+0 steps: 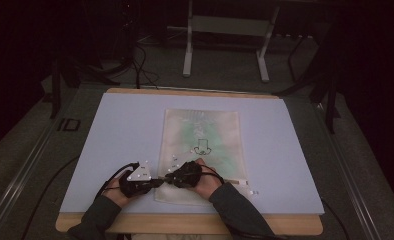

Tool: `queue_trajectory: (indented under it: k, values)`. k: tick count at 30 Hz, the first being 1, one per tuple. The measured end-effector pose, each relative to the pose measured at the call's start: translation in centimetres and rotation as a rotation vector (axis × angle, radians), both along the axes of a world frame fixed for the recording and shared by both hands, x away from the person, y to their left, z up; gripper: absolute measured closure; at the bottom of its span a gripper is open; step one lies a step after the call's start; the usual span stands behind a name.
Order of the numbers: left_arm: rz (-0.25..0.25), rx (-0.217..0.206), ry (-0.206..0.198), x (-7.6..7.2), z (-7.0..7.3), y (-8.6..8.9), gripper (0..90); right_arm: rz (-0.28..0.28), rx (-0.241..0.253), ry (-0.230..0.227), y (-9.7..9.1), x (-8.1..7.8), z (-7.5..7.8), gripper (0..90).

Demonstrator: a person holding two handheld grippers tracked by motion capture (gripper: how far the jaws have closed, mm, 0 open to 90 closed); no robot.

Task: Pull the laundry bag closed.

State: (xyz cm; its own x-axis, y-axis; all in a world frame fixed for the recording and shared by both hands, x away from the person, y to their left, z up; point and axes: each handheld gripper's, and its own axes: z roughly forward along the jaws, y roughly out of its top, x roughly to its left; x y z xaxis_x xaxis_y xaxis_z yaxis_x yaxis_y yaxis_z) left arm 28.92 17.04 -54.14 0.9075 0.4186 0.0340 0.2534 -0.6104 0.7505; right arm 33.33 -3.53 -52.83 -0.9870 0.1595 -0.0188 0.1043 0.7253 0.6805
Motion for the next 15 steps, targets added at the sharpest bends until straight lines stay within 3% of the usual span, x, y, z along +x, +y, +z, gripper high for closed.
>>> queue_trajectory:
  k: [15]
  values:
    - [0.012,0.006,-0.009,-0.2,0.0,-0.1,89.7,0.000,0.003,-0.001,-1.3,-0.1,0.1,82.4]
